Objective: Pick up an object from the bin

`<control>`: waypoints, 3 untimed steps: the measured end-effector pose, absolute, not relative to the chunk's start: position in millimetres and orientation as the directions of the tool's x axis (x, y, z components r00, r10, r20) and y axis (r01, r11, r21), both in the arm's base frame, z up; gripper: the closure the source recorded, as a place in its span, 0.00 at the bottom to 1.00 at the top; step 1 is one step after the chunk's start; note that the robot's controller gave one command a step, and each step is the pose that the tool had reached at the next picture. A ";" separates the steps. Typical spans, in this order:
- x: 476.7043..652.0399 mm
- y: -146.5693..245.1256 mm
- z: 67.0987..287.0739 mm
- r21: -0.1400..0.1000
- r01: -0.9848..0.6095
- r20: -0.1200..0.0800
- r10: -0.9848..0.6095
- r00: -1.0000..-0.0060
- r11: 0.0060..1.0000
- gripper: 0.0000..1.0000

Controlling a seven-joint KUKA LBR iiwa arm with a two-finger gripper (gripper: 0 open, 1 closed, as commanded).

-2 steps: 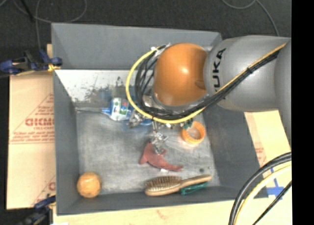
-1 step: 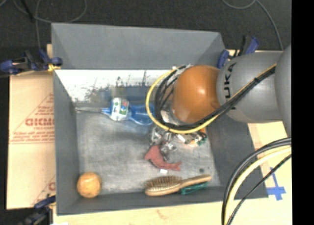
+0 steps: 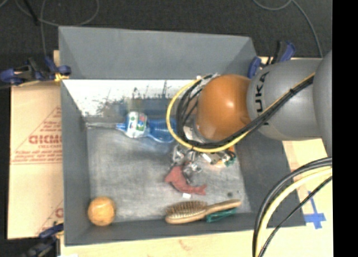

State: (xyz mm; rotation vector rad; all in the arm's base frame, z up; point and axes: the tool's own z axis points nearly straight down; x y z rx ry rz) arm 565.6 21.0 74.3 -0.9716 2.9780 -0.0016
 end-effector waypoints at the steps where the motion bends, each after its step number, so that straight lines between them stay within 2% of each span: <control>1: 542.4 32.1 176.9 0.000 -0.627 -0.004 -0.627 -0.779 0.779 1.00; 2: 542.4 32.1 176.8 0.001 -0.626 -0.003 -0.626 -0.779 0.779 1.00; 3: 536.0 33.2 217.7 0.004 -0.620 0.004 -0.620 -0.784 0.784 1.00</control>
Offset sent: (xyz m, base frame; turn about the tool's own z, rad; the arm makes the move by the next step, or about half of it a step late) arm 0.0000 0.0000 0.0000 0.0000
